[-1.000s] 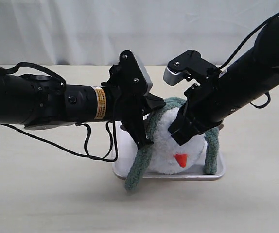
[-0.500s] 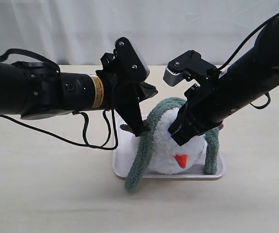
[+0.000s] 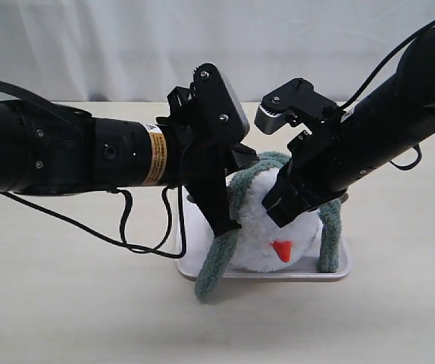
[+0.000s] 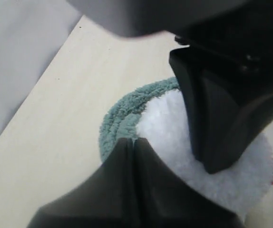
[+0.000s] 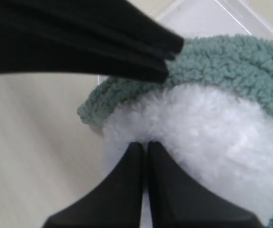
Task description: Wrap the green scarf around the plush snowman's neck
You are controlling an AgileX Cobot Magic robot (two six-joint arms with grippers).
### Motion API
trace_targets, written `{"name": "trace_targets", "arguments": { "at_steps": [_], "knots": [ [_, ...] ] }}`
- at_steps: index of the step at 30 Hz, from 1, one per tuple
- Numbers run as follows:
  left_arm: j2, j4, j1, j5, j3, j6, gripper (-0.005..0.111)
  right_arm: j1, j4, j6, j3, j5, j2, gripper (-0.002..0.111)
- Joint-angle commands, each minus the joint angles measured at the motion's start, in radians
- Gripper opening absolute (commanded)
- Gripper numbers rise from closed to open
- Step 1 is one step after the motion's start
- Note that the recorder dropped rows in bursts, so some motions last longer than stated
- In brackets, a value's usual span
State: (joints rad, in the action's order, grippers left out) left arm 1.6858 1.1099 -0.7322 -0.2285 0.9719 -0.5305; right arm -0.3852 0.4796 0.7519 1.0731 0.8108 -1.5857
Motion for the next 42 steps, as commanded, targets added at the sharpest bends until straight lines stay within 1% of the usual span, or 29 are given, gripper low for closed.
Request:
{"name": "trace_targets", "arguments": {
  "at_steps": [1,4,9,13,14,15,17,19,22,25,26,28,30,35,42],
  "knots": [
    [0.029,0.029,-0.003,-0.104,-0.005,-0.061,0.0,-0.001,-0.016,0.002,-0.01,0.007,-0.003,0.004],
    [0.069,0.056,-0.003,-0.173,-0.003,-0.08,0.0,-0.001,-0.016,0.002,-0.01,0.007,-0.003,0.004],
    [0.137,0.044,0.001,-0.08,0.048,-0.075,0.0,-0.001,-0.016,0.002,-0.01,0.007,-0.003,0.004],
    [0.163,0.044,0.001,-0.085,0.099,-0.075,0.0,-0.001,-0.016,0.0,-0.01,0.007,-0.003,0.004],
    [0.163,0.037,0.001,-0.07,0.105,-0.071,0.0,-0.001,-0.016,0.0,-0.01,0.007,-0.003,0.004],
    [0.164,0.033,0.001,-0.013,0.113,-0.067,0.0,-0.001,-0.016,0.0,-0.01,0.007,-0.003,0.004],
    [0.171,0.031,0.009,0.058,0.113,-0.043,0.0,-0.001,-0.016,0.0,-0.01,0.007,-0.003,0.004],
    [0.179,0.031,0.029,0.08,0.113,-0.043,0.0,-0.001,-0.016,0.0,-0.01,0.007,-0.003,0.004],
    [0.191,0.031,0.048,0.05,0.113,-0.053,0.0,-0.001,-0.016,0.0,-0.01,0.009,-0.003,0.004],
    [0.193,0.031,0.046,-0.01,0.113,-0.078,0.0,-0.001,-0.016,0.0,-0.01,0.005,-0.003,0.004],
    [0.193,0.031,0.046,-0.049,0.113,-0.085,0.0,-0.001,-0.016,0.0,-0.01,0.005,-0.003,0.004],
    [0.193,0.031,0.046,-0.071,0.113,-0.095,0.0,-0.001,-0.016,0.0,-0.01,0.005,-0.003,0.004],
    [0.193,0.031,0.046,-0.066,0.113,-0.094,0.0,-0.001,-0.016,0.0,-0.01,0.005,-0.003,0.004],
    [0.21,0.031,0.046,-0.002,0.104,-0.103,0.0,-0.001,-0.016,0.0,-0.01,0.005,-0.003,0.004],
    [0.213,0.056,0.046,-0.04,0.076,-0.106,0.0,-0.001,-0.016,0.0,-0.01,0.003,-0.003,0.004]
  ]
}}
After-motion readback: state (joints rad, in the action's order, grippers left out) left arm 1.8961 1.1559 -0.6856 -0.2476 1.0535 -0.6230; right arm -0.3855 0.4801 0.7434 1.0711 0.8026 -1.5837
